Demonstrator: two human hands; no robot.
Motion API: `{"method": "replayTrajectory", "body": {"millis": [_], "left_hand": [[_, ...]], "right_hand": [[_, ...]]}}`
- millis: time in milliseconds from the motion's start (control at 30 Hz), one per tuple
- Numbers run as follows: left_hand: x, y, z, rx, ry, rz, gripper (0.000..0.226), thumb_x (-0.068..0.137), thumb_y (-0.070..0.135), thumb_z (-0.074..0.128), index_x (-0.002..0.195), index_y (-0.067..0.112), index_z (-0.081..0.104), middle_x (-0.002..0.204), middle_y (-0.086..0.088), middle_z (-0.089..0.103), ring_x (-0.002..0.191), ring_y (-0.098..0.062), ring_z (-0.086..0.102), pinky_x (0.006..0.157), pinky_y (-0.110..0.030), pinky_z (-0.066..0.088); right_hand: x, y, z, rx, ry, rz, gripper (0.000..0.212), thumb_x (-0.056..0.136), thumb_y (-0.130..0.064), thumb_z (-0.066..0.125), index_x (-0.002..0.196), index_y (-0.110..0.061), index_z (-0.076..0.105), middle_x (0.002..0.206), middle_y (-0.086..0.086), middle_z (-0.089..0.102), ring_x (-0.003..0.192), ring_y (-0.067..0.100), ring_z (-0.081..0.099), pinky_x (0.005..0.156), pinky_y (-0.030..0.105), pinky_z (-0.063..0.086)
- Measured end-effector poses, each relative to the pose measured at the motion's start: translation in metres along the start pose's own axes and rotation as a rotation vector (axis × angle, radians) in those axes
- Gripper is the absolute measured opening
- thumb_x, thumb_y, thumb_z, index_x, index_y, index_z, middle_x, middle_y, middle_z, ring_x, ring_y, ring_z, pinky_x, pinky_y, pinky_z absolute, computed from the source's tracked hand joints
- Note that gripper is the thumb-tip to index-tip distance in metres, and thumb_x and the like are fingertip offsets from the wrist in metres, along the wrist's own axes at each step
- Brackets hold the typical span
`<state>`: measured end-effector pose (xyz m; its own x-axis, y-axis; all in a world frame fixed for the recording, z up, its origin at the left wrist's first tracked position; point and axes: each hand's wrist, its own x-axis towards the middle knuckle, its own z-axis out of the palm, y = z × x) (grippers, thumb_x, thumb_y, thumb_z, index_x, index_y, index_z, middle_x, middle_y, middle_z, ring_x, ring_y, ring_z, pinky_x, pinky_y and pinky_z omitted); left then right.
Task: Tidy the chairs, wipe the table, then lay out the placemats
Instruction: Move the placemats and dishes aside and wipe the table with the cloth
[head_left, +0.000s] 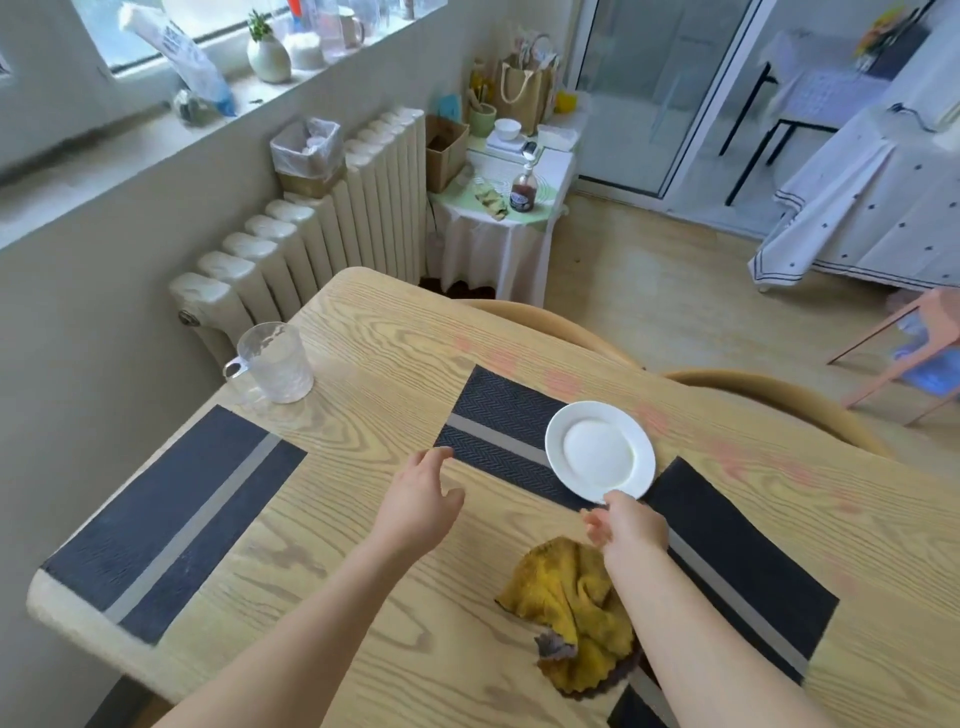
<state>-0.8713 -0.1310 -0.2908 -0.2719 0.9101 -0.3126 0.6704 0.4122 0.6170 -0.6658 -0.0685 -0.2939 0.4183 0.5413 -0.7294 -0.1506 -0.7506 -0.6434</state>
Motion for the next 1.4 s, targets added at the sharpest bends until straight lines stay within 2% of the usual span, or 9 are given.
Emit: {"method": "replayTrajectory", "body": {"millis": [233, 433, 533, 600, 667, 833, 1033, 1200, 1400], "left_hand": [[0.066, 0.002, -0.005, -0.281, -0.032, -0.273, 0.064, 0.088, 0.024, 0.059, 0.144, 0.011, 0.032, 0.138, -0.012, 0.046, 0.107, -0.023, 0.057, 0.093, -0.034, 0.047], [0.093, 0.001, 0.0, -0.465, -0.005, -0.357, 0.066, 0.087, 0.027, 0.063, 0.143, 0.01, 0.034, 0.135, -0.008, 0.052, 0.101, -0.021, 0.059, 0.076, -0.027, 0.044], [0.104, -0.003, 0.001, -0.373, -0.005, -0.36, 0.052, 0.087, 0.031, 0.065, 0.13, 0.008, 0.05, 0.125, -0.008, 0.059, 0.106, -0.023, 0.059, 0.08, -0.027, 0.043], [0.107, -0.003, 0.001, -0.323, -0.013, -0.328, 0.029, 0.087, 0.032, 0.064, 0.106, 0.01, 0.063, 0.099, -0.007, 0.065, 0.089, -0.022, 0.06, 0.074, -0.029, 0.046], [0.108, 0.0, 0.003, -0.211, -0.008, -0.269, 0.024, 0.089, 0.033, 0.061, 0.096, 0.011, 0.062, 0.084, -0.004, 0.061, 0.078, -0.022, 0.056, 0.062, -0.028, 0.041], [0.101, -0.001, 0.007, -0.027, 0.024, -0.14, 0.006, 0.092, 0.024, 0.051, 0.094, 0.019, 0.054, 0.079, -0.004, 0.06, 0.079, -0.029, 0.061, 0.063, -0.029, 0.043], [0.085, -0.024, -0.011, -0.506, 0.104, -0.299, 0.027, 0.093, 0.003, 0.037, 0.091, 0.017, 0.061, 0.06, -0.003, 0.056, 0.043, -0.018, 0.054, 0.044, -0.024, 0.04], [0.055, -0.056, -0.041, -0.684, 0.198, -0.407, 0.027, 0.094, 0.001, 0.034, 0.085, 0.011, 0.058, 0.063, -0.007, 0.051, 0.049, -0.016, 0.044, 0.039, -0.022, 0.033], [0.012, -0.107, -0.064, -0.631, 0.397, -0.551, 0.027, 0.084, 0.001, 0.035, 0.081, 0.012, 0.059, 0.07, -0.007, 0.058, 0.06, -0.024, 0.049, 0.057, -0.03, 0.037]], "right_hand": [[0.026, -0.006, 0.01, 0.102, 0.091, 0.054, 0.01, 0.091, -0.004, 0.056, 0.087, 0.005, 0.054, 0.082, 0.022, 0.067, 0.061, 0.023, 0.066, 0.05, 0.027, 0.049], [0.036, -0.005, 0.018, 0.094, 0.173, 0.029, 0.027, 0.093, -0.008, 0.06, 0.067, 0.001, 0.053, 0.067, 0.014, 0.062, 0.058, 0.018, 0.056, 0.055, 0.026, 0.046], [0.035, -0.006, 0.026, 0.089, 0.117, 0.038, 0.021, 0.092, -0.008, 0.06, 0.072, -0.001, 0.057, 0.069, 0.012, 0.063, 0.057, 0.017, 0.054, 0.052, 0.025, 0.044], [0.033, -0.007, 0.028, 0.087, 0.102, 0.047, 0.016, 0.092, -0.007, 0.06, 0.077, -0.001, 0.058, 0.074, 0.013, 0.064, 0.059, 0.017, 0.056, 0.053, 0.025, 0.045], [0.034, -0.008, 0.025, 0.104, 0.101, 0.049, 0.012, 0.092, -0.006, 0.06, 0.082, -0.001, 0.058, 0.078, 0.013, 0.065, 0.062, 0.017, 0.056, 0.053, 0.025, 0.044], [0.029, -0.014, 0.023, 0.123, 0.097, -0.001, 0.007, 0.094, -0.006, 0.057, 0.097, 0.0, 0.059, 0.078, 0.013, 0.066, 0.062, 0.015, 0.057, 0.053, 0.025, 0.045], [0.012, -0.029, 0.027, 0.182, 0.037, -0.111, 0.014, 0.095, -0.004, 0.053, 0.109, -0.004, 0.055, 0.074, 0.01, 0.063, 0.058, 0.015, 0.056, 0.051, 0.024, 0.044], [-0.001, -0.04, 0.042, 0.121, -0.044, -0.178, 0.017, 0.096, -0.005, 0.052, 0.112, -0.005, 0.056, 0.077, 0.011, 0.065, 0.057, 0.014, 0.059, 0.045, 0.023, 0.045], [-0.028, -0.025, 0.086, 0.011, -0.193, -0.183, 0.013, 0.095, -0.004, 0.053, 0.108, -0.006, 0.055, 0.074, 0.011, 0.064, 0.055, 0.014, 0.057, 0.039, 0.021, 0.044]]}}
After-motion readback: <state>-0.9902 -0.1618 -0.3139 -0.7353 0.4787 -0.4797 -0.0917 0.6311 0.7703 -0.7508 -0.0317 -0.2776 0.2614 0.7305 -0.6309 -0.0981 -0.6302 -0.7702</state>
